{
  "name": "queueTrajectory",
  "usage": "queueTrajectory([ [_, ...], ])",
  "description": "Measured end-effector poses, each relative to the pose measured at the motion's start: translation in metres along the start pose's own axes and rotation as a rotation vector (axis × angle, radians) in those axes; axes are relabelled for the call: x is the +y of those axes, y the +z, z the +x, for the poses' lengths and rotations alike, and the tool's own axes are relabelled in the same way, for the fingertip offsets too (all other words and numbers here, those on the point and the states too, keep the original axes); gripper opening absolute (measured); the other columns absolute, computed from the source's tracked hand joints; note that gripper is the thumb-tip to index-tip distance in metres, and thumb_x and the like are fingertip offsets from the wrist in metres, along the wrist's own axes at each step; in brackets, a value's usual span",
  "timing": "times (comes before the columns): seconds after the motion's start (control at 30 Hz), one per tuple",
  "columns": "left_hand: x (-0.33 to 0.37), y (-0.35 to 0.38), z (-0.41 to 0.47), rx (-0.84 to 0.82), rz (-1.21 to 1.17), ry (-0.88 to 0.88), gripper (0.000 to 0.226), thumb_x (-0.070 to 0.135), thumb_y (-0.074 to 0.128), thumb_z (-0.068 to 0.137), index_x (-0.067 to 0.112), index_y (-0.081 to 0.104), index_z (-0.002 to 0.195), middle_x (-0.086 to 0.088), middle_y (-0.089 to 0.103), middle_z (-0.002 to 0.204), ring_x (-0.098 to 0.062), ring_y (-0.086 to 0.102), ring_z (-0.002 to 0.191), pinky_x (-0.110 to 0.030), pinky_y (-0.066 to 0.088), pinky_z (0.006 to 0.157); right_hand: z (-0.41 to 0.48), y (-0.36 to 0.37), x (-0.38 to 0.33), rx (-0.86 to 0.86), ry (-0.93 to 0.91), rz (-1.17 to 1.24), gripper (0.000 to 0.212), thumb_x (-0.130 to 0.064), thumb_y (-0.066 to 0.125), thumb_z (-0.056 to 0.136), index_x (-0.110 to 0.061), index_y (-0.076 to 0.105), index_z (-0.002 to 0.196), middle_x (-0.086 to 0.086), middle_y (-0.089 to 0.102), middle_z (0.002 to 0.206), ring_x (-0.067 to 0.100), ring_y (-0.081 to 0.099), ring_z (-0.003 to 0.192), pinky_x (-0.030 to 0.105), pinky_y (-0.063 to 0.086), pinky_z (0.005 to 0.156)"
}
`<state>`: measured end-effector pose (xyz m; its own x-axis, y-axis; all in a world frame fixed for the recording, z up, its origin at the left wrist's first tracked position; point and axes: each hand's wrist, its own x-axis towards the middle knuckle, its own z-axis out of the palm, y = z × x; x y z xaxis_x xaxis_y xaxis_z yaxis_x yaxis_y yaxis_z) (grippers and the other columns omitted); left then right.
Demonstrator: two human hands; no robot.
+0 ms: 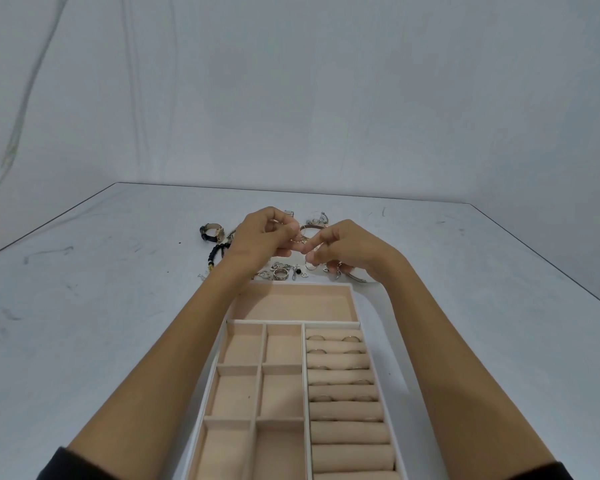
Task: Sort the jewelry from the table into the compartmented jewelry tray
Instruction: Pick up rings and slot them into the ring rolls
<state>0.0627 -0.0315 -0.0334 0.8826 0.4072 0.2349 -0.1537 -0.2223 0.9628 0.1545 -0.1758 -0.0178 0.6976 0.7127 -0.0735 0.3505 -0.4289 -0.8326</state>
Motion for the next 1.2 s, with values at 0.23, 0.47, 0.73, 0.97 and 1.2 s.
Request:
queueTrajectory([
  [0.23,0.001,-0.002,-0.001,0.021,0.128,0.002,0.005,0.017,0.064,0.091,0.012,0.062,0.090,-0.005,0.070,0.081,-0.018,0.069,0.079,-0.033,0.053,0.075,-0.002,-0.005,0.002,0.055,-0.006,0.124,0.013,0.005,0.071,0.079,0.006,0.071,0.092,0.019,0.065,0.073,0.022,0.057,0.055,0.023,0.052,0.048],
  [0.47,0.012,-0.005,-0.015,0.076,0.332,0.115,0.007,0.027,0.071,0.085,0.020,0.070,0.086,0.007,0.067,0.076,-0.006,0.060,0.070,-0.021,0.047,0.070,-0.021,-0.010,-0.003,0.097,-0.064,0.200,0.012,0.005,0.070,0.080,0.007,0.069,0.092,0.016,0.066,0.073,0.018,0.063,0.057,0.025,0.058,0.059],
  [0.73,0.018,-0.011,-0.058,0.058,0.336,0.207,0.002,0.024,0.071,0.085,0.025,0.070,0.083,0.008,0.070,0.081,-0.014,0.066,0.083,-0.030,0.049,0.077,-0.065,-0.001,-0.006,0.214,-0.132,0.121,0.011,-0.009,0.073,0.082,-0.004,0.071,0.091,0.005,0.066,0.072,0.012,0.056,0.056,0.020,0.038,0.047],
  [0.97,0.022,-0.005,-0.106,0.057,0.378,0.262,0.005,0.022,0.071,0.085,0.026,0.070,0.081,0.012,0.069,0.081,-0.001,0.061,0.080,-0.021,0.045,0.081,-0.117,0.018,-0.007,0.243,-0.243,0.131,0.002,-0.012,0.073,0.081,-0.014,0.072,0.083,0.015,0.068,0.086,0.012,0.051,0.063,0.009,0.036,0.049],
  [1.2,0.024,-0.008,-0.170,0.078,0.153,0.199,0.003,0.016,0.071,0.083,0.018,0.071,0.082,0.004,0.069,0.085,-0.003,0.064,0.082,-0.012,0.048,0.069,-0.173,0.036,0.008,0.292,-0.306,0.193,0.004,-0.009,0.075,0.079,-0.012,0.074,0.080,0.005,0.069,0.075,0.003,0.055,0.061,0.009,0.042,0.059],
])
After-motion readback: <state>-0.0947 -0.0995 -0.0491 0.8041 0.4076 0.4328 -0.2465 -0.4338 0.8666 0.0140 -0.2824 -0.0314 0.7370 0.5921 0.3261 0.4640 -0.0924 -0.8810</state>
